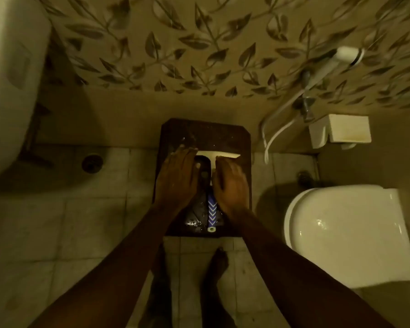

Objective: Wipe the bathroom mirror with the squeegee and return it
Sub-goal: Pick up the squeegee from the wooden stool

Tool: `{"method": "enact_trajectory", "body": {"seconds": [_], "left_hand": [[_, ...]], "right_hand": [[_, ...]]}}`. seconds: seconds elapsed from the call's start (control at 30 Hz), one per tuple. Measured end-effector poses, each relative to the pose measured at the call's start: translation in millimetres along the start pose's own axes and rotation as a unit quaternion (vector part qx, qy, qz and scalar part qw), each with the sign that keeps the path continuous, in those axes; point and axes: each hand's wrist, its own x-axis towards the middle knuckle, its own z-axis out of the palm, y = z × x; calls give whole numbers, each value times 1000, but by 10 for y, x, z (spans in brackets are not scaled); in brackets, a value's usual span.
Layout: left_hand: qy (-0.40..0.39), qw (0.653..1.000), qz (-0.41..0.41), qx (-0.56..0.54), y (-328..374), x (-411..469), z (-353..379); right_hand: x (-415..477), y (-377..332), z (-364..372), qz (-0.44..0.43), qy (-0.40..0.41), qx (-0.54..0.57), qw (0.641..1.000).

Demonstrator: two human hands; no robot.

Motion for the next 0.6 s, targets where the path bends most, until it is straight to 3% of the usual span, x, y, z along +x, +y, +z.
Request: {"method": "enact_trajectory", "body": {"seconds": [0.13, 0.33, 0.5, 0.6], "left_hand": [[9, 1000, -16, 7, -184, -162, 244], [31, 999, -36, 9, -246, -278, 172], [1, 991, -93, -92, -167, -179, -281], [35, 987, -89, -132, -52, -141, -710]], "right_hand": [[8, 85, 246, 107, -19, 22, 994], [41, 10, 374, 253, -59, 195, 946], [-4, -354, 179, 292, 49, 245, 923], [-26, -756, -133, 272, 105, 289, 912]]}}
